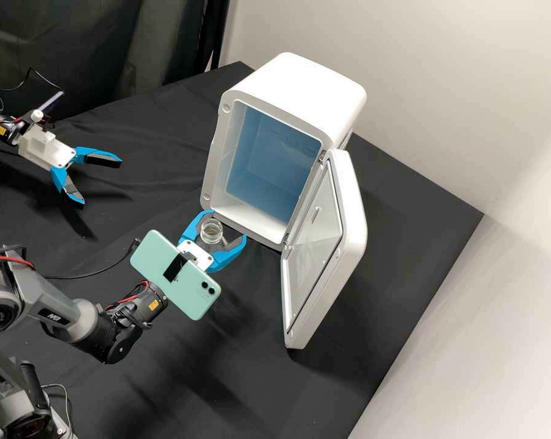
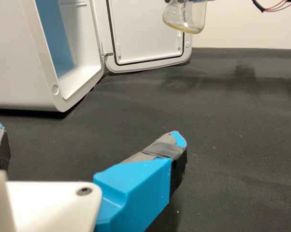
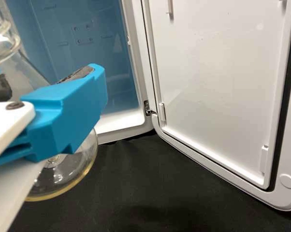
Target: Place the flask in the incubator
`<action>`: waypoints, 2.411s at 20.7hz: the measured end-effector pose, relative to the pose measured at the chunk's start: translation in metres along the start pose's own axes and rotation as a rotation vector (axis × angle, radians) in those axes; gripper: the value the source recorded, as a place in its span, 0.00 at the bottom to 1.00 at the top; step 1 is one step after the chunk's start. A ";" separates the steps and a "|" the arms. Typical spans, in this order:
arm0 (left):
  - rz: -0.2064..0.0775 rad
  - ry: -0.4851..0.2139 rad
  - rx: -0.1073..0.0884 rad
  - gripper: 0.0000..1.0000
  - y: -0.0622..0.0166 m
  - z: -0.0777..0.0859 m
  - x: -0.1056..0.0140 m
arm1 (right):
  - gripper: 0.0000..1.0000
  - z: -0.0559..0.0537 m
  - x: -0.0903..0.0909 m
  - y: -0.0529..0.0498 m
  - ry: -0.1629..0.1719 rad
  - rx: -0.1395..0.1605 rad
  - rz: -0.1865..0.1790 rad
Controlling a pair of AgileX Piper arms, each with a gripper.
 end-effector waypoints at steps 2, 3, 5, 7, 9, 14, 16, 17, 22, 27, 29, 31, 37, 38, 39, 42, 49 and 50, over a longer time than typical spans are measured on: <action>0.000 0.000 0.002 1.00 0.0000 0.000 0.000 | 0.00 0.002 0.001 -0.003 -0.007 0.006 -0.016; 0.000 0.000 0.002 1.00 0.0000 0.000 0.000 | 0.00 0.003 0.003 -0.005 -0.008 0.010 -0.024; 0.001 0.000 0.008 1.00 0.0006 -0.001 0.001 | 0.00 0.004 0.011 -0.009 -0.008 0.013 -0.040; -0.004 0.000 0.005 1.00 -0.0004 -0.002 0.002 | 0.00 0.004 0.023 -0.012 -0.004 0.015 -0.051; -0.004 0.000 0.005 1.00 -0.0004 -0.002 0.002 | 0.00 0.005 0.040 -0.012 0.003 0.006 -0.037; -0.012 -0.003 0.003 1.00 -0.0022 -0.001 0.004 | 0.00 0.008 0.092 -0.009 0.013 0.003 0.045; -0.015 -0.003 0.001 1.00 -0.0024 -0.003 0.005 | 0.00 0.008 0.108 -0.004 0.021 -0.002 0.083; -0.019 -0.003 -0.003 1.00 -0.0033 -0.003 0.006 | 0.00 0.008 0.115 -0.004 0.026 -0.007 0.094; -0.039 -0.008 -0.004 1.00 -0.0076 -0.003 0.008 | 0.00 0.009 0.156 -0.007 0.017 -0.018 0.111; -0.049 0.003 0.007 1.00 -0.0106 -0.004 0.011 | 0.00 0.003 0.196 -0.018 -0.008 -0.049 0.079; -0.051 0.007 0.002 1.00 -0.0113 -0.004 0.012 | 0.00 0.000 0.207 -0.026 -0.019 -0.060 0.065; -0.055 0.007 -0.004 1.00 -0.0120 -0.004 0.016 | 0.00 -0.004 0.215 -0.035 -0.022 -0.069 0.040; -0.071 0.016 -0.024 1.00 -0.0162 -0.005 0.018 | 0.00 -0.008 0.229 -0.060 -0.017 -0.111 -0.018; -0.073 0.016 -0.024 1.00 -0.0166 -0.005 0.018 | 0.00 -0.007 0.232 -0.062 -0.022 -0.115 -0.022; -0.077 0.016 -0.024 1.00 -0.0175 -0.005 0.018 | 0.00 -0.004 0.235 -0.063 -0.041 -0.118 -0.027; -0.077 0.015 0.004 1.00 -0.0174 -0.005 0.018 | 0.00 0.002 0.247 -0.067 -0.068 -0.113 -0.036; -0.084 0.031 -0.004 1.00 -0.0199 -0.005 0.023 | 0.00 0.003 0.275 -0.067 -0.086 -0.103 -0.030; -0.086 0.027 -0.003 1.00 -0.0201 -0.005 0.024 | 0.00 0.001 0.280 -0.065 -0.077 -0.106 -0.023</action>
